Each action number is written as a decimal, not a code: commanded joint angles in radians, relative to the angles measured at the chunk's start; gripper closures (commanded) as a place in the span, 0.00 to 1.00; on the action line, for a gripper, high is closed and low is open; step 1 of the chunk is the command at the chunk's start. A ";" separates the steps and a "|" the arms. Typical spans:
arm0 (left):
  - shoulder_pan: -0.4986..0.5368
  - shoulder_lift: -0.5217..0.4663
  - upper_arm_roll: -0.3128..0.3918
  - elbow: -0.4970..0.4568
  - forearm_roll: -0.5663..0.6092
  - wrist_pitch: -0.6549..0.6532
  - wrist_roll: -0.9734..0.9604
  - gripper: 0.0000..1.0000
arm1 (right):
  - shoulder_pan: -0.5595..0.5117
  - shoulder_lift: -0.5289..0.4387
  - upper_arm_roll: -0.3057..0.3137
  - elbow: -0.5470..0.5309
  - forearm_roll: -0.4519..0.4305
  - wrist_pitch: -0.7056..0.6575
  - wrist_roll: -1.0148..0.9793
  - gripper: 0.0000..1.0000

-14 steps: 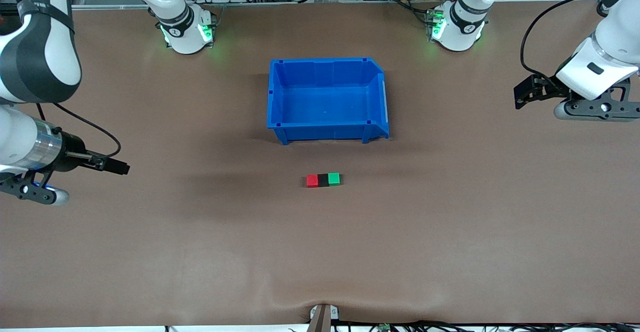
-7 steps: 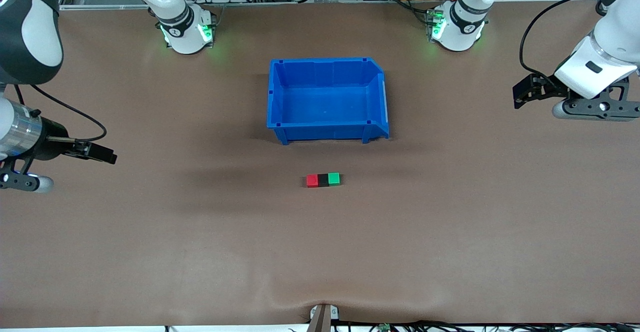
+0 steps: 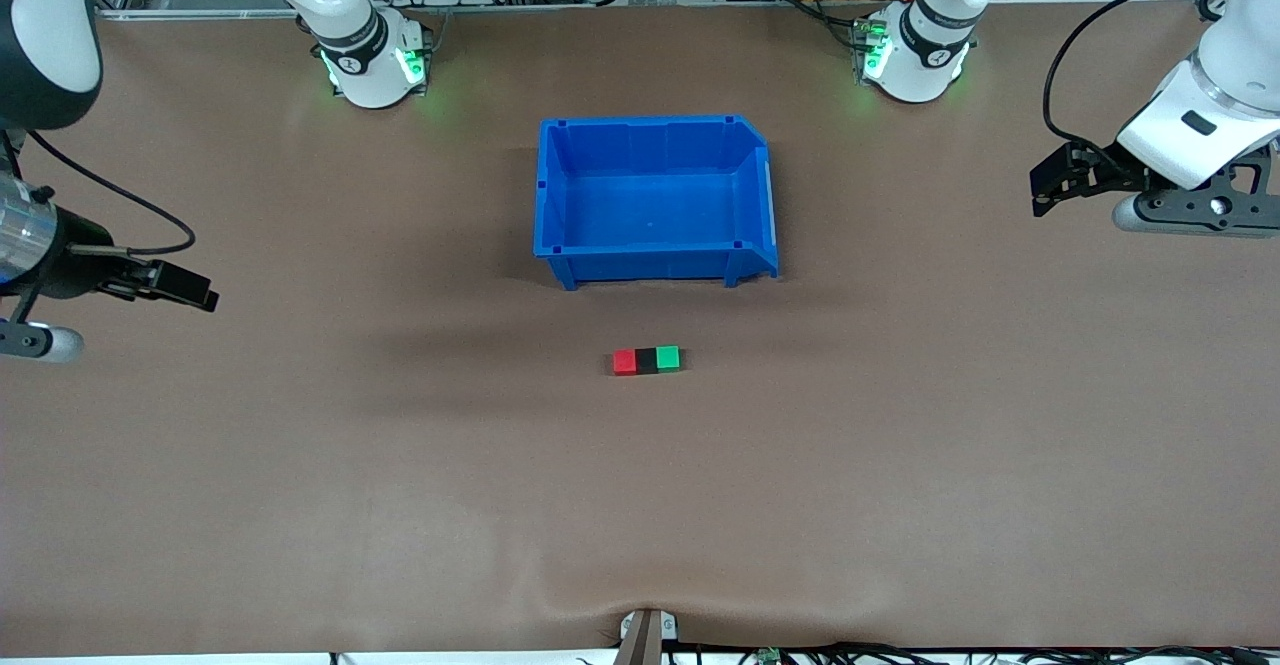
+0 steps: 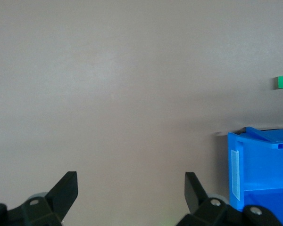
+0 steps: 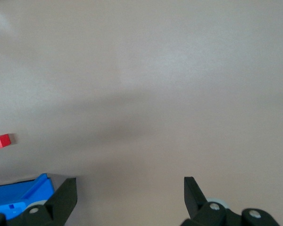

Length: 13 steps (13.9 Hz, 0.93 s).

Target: Attach green and red cubes to black cube

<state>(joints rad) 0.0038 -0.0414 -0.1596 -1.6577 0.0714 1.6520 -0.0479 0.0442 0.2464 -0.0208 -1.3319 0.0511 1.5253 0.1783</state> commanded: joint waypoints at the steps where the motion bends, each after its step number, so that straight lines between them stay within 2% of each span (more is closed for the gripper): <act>1: 0.002 0.029 -0.003 0.024 -0.012 -0.011 0.017 0.00 | -0.004 -0.067 -0.001 -0.053 -0.017 -0.002 -0.017 0.00; 8: 0.015 0.005 0.002 0.019 -0.022 -0.080 0.025 0.00 | -0.027 -0.168 0.005 -0.108 -0.016 -0.024 -0.032 0.00; 13: 0.016 -0.037 0.008 0.012 -0.067 -0.109 0.022 0.00 | -0.046 -0.202 0.005 -0.119 -0.016 -0.046 -0.091 0.00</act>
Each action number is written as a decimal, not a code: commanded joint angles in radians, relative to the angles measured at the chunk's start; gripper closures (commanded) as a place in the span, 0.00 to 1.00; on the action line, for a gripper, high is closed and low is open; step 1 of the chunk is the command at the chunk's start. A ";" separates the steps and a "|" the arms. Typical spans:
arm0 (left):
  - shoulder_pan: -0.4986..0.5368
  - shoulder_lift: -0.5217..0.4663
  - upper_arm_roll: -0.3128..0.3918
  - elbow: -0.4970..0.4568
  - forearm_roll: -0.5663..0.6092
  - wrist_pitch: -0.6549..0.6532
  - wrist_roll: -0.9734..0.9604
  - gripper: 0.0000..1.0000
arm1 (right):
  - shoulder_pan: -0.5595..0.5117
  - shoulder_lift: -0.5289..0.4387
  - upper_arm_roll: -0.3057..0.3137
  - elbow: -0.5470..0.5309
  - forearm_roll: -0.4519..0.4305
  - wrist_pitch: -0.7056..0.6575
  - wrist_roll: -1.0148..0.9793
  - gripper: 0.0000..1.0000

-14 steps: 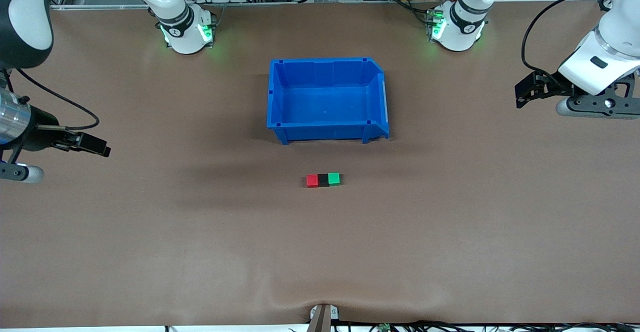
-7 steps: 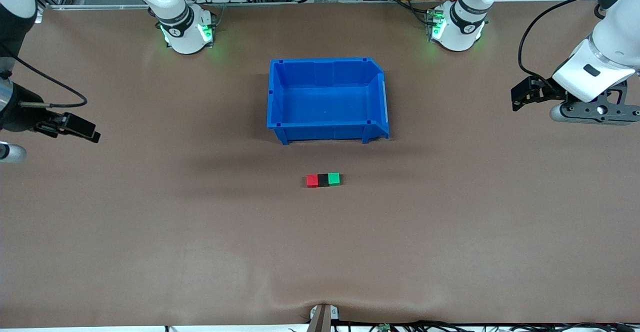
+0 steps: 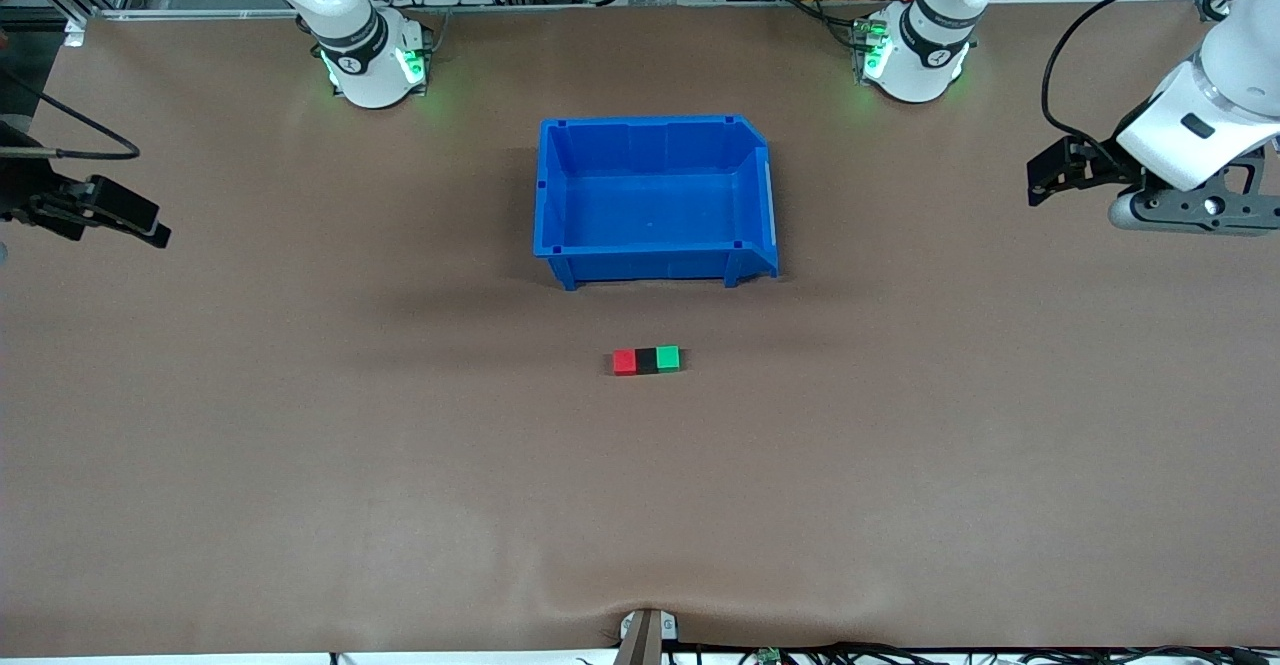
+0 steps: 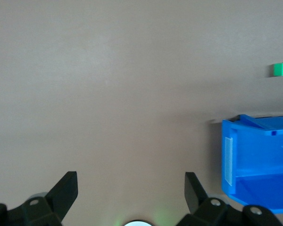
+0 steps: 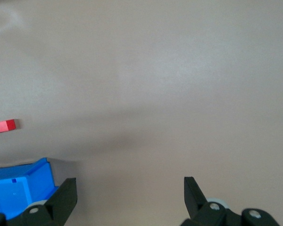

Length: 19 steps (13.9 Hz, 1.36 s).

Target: Attach green and red cubes to black cube

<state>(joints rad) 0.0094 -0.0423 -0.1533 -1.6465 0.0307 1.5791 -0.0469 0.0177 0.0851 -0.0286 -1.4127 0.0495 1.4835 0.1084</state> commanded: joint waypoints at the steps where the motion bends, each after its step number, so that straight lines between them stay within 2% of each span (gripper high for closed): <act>1: 0.015 -0.059 0.001 0.004 -0.026 -0.053 0.009 0.00 | -0.021 -0.047 0.013 -0.042 -0.014 -0.009 -0.022 0.00; 8: 0.032 -0.076 0.003 0.011 -0.017 -0.103 0.019 0.00 | -0.047 -0.058 0.019 -0.051 -0.016 -0.032 -0.065 0.00; 10: 0.030 -0.076 0.003 0.011 -0.014 -0.106 0.022 0.00 | -0.062 -0.076 0.039 -0.055 -0.016 -0.037 -0.065 0.00; 19: 0.020 -0.076 -0.026 0.030 -0.012 -0.122 0.021 0.00 | -0.081 -0.131 0.056 -0.127 -0.014 -0.026 -0.064 0.00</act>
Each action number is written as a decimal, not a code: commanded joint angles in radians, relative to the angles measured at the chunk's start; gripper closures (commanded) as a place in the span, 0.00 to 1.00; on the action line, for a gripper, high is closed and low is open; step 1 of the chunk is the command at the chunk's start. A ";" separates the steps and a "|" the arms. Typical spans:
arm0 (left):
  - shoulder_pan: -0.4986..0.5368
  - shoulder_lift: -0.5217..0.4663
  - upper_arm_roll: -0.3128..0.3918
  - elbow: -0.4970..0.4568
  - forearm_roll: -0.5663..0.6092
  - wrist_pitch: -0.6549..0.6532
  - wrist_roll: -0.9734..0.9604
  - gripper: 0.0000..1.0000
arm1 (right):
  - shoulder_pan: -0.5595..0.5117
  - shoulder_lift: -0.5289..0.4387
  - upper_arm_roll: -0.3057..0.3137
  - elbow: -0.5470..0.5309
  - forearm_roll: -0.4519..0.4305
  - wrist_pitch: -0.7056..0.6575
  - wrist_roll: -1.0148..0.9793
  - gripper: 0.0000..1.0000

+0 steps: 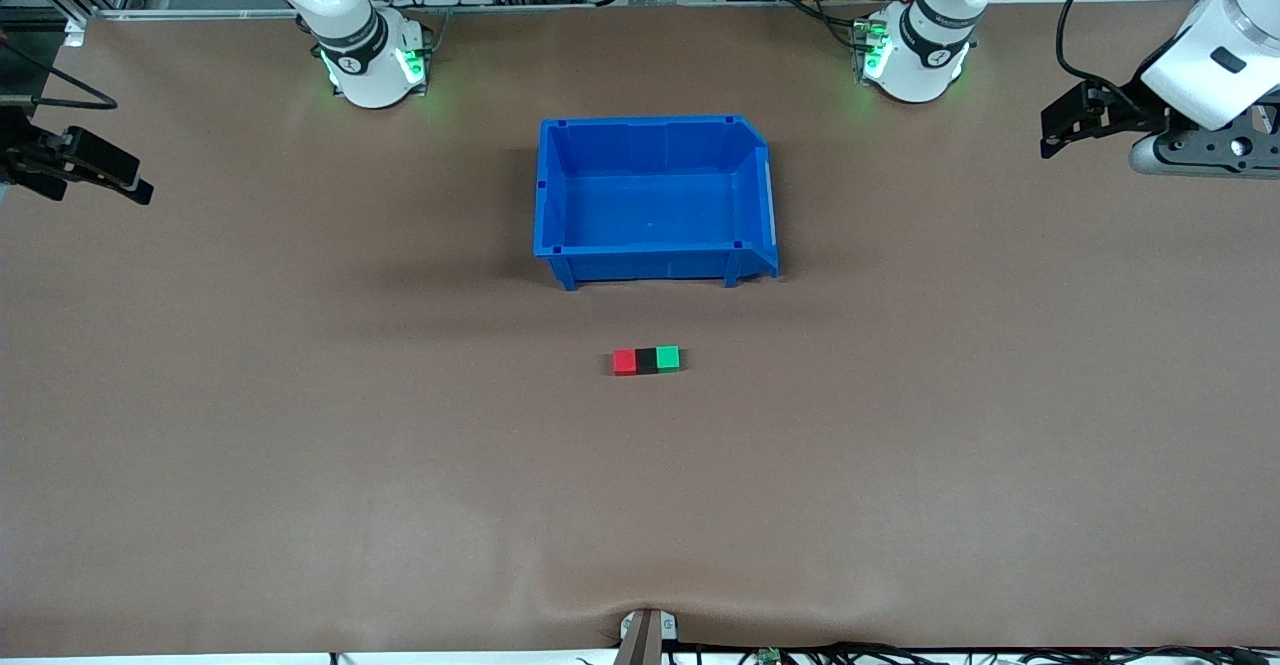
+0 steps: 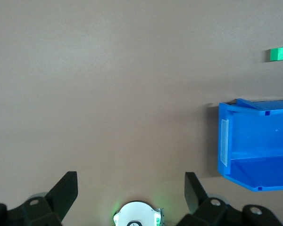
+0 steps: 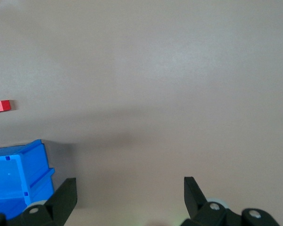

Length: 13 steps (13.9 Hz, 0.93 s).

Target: Attach green and red cubes to black cube

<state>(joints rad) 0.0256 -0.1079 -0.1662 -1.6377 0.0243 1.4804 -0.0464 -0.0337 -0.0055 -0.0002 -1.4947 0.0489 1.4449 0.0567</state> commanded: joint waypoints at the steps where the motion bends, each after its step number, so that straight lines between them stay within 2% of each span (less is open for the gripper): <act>1: 0.007 -0.010 -0.021 0.021 -0.004 -0.023 0.019 0.00 | -0.031 -0.041 0.034 -0.045 -0.015 0.012 -0.012 0.00; 4: 0.011 -0.010 -0.019 0.021 -0.001 -0.023 0.019 0.00 | -0.028 -0.033 0.034 -0.038 -0.018 0.011 -0.012 0.00; 6: 0.011 -0.009 -0.016 0.059 0.000 -0.026 0.014 0.00 | -0.029 -0.031 0.032 -0.039 -0.018 0.009 -0.011 0.00; 13: 0.011 -0.007 -0.010 0.061 0.008 -0.060 0.014 0.00 | -0.031 -0.030 0.032 -0.039 -0.047 0.003 -0.012 0.00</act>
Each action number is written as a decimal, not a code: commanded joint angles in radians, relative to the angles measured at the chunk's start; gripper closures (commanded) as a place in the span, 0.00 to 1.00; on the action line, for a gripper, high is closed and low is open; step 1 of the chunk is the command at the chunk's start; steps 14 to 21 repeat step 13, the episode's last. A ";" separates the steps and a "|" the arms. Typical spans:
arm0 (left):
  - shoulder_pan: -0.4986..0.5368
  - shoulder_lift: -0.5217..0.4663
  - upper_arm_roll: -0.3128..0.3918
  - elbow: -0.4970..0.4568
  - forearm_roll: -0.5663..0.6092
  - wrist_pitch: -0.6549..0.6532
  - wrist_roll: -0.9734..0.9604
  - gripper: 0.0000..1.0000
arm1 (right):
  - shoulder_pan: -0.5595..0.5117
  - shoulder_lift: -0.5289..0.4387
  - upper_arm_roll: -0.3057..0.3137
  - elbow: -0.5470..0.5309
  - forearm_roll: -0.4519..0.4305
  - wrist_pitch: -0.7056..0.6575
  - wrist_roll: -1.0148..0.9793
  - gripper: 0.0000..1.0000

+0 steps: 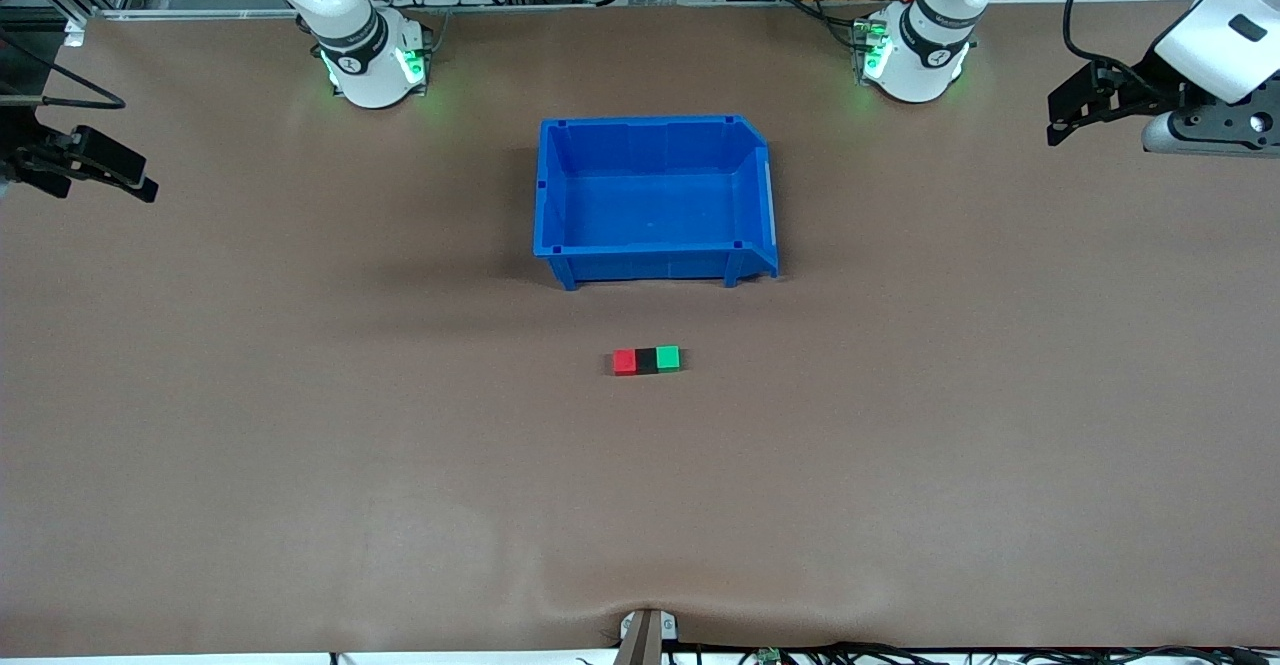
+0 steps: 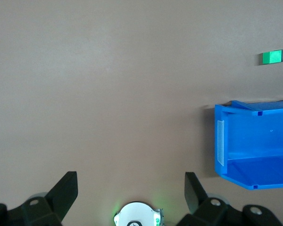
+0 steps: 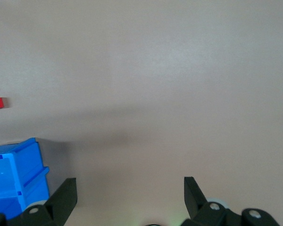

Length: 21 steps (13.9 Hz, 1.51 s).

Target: Attach green and red cubes to black cube

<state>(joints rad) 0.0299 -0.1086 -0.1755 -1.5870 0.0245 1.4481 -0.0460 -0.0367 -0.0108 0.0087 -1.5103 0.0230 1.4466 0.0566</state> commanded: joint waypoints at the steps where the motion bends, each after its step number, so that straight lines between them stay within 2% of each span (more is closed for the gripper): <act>1: 0.007 -0.006 -0.001 0.012 0.011 -0.029 0.015 0.00 | -0.026 -0.024 0.023 -0.025 -0.024 0.003 -0.011 0.00; 3: 0.007 -0.006 -0.002 0.018 0.047 -0.029 0.018 0.00 | -0.025 -0.024 0.023 -0.030 -0.032 0.009 -0.004 0.00; 5: 0.007 0.007 -0.007 0.074 0.067 -0.029 0.009 0.00 | -0.025 -0.023 0.023 -0.030 -0.032 0.011 -0.003 0.00; 12: 0.007 0.000 -0.010 0.082 0.057 -0.087 0.006 0.00 | -0.025 -0.023 0.025 -0.031 -0.032 0.008 0.000 0.00; 21: 0.007 0.000 -0.009 0.082 0.055 -0.089 0.006 0.00 | -0.023 -0.023 0.025 -0.031 -0.032 0.005 0.002 0.00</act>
